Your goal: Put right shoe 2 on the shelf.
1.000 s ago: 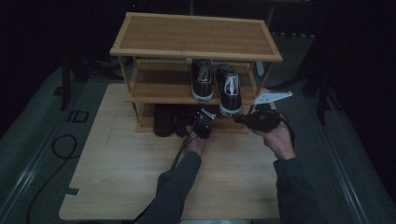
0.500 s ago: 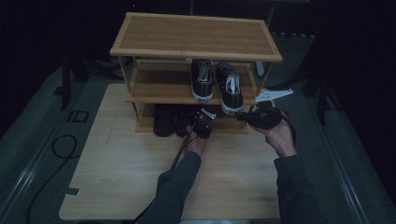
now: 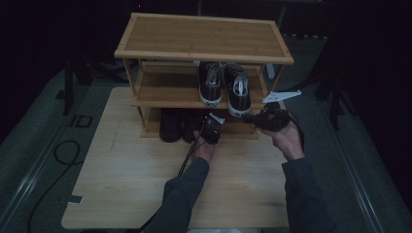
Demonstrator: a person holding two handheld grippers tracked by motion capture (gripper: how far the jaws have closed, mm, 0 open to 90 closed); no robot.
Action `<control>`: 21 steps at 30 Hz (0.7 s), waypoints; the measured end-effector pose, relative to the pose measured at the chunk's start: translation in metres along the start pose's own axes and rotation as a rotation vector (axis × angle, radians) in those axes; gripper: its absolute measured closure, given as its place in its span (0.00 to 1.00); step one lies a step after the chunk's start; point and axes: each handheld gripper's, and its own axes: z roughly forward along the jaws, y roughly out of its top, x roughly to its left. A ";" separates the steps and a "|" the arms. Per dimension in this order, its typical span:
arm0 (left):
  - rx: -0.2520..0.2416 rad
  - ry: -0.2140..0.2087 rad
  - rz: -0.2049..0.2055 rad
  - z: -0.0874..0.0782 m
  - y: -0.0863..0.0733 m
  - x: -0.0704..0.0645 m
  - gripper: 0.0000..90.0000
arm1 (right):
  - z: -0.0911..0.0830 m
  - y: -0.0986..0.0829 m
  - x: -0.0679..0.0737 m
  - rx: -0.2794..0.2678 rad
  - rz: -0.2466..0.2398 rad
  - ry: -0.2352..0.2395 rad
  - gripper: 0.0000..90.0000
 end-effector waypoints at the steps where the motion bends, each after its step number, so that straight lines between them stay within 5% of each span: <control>1: 0.000 0.000 0.000 0.000 0.000 0.000 1.00 | 0.001 0.000 0.000 0.000 0.003 0.003 1.00; 21: 0.000 0.001 0.000 0.000 0.000 0.000 1.00 | 0.012 0.013 -0.004 0.011 -0.004 0.021 1.00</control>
